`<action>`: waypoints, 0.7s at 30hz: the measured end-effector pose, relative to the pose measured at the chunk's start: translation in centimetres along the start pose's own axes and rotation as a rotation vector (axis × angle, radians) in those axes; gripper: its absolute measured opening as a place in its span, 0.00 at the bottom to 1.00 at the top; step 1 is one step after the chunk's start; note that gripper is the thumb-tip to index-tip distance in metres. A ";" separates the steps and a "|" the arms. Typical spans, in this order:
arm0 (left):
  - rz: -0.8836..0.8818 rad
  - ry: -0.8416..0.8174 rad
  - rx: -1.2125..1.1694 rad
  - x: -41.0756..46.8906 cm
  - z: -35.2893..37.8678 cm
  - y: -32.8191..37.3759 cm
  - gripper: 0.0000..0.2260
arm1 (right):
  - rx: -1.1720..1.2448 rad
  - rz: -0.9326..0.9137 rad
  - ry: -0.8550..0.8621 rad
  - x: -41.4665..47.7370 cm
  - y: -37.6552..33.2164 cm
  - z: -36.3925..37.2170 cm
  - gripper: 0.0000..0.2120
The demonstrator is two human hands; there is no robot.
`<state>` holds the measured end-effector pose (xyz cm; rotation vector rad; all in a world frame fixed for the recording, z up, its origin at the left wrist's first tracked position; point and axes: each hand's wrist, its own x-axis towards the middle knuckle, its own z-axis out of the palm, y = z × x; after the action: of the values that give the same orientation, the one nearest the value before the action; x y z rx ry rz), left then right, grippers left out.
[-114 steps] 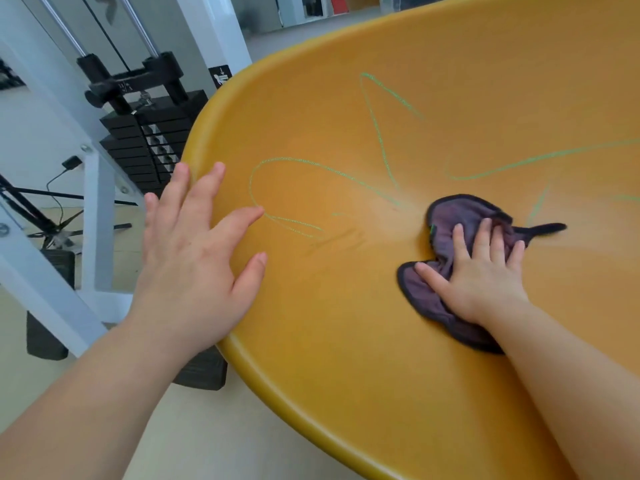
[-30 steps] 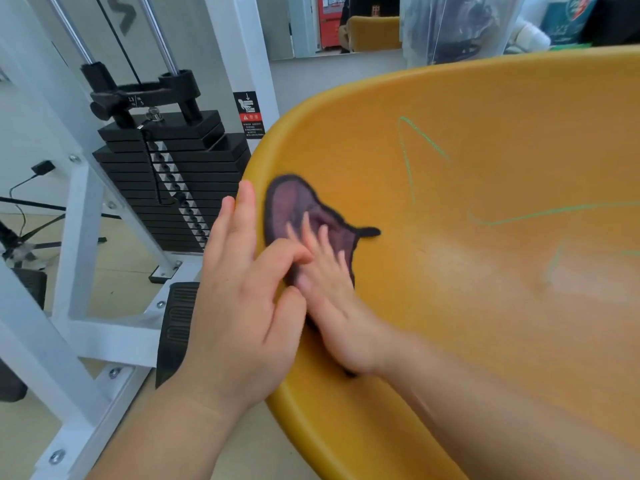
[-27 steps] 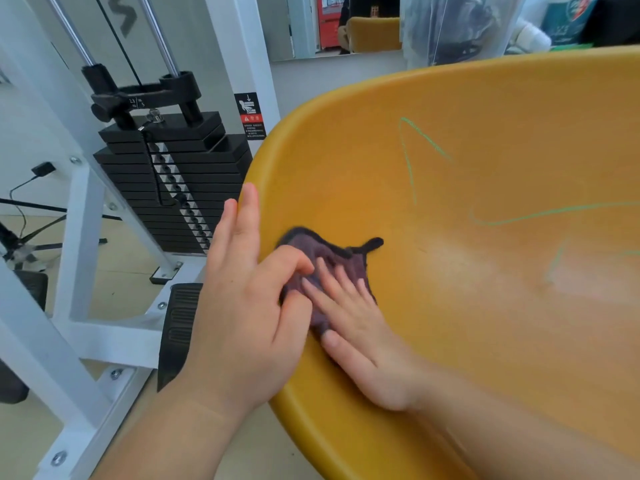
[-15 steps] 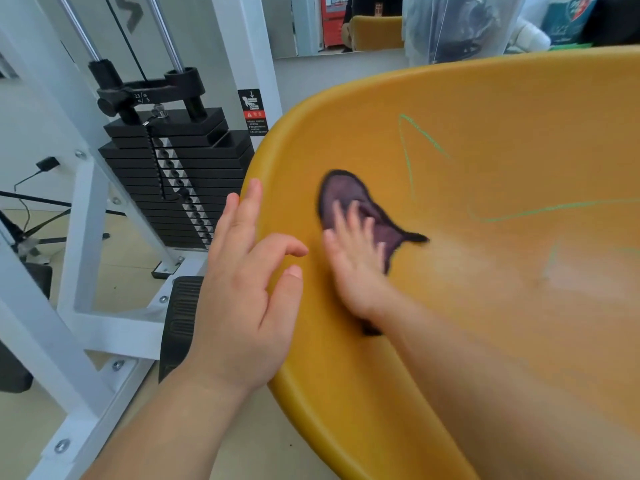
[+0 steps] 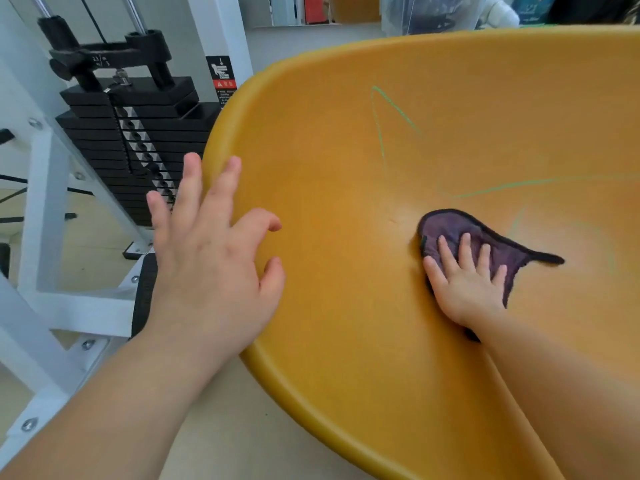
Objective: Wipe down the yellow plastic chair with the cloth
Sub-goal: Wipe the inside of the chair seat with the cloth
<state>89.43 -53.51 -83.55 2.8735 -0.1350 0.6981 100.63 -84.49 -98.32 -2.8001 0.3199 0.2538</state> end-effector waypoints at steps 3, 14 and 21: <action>0.058 -0.009 0.035 0.1 0.0 0.7 0.12 | 0.052 -0.195 -0.084 -4.9 -5.6 2.5 0.35; 0.211 -0.191 0.137 0.3 0.4 2.7 0.16 | -0.156 -0.614 -0.249 -7.9 3.5 -0.5 0.33; 0.305 -0.357 0.224 -0.8 1.7 4.7 0.16 | -0.076 -0.164 -0.165 -5.6 0.0 1.3 0.31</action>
<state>88.87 -58.38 -84.67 3.2051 -0.5887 0.2457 95.05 -83.03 -98.37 -2.8361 0.0424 0.4630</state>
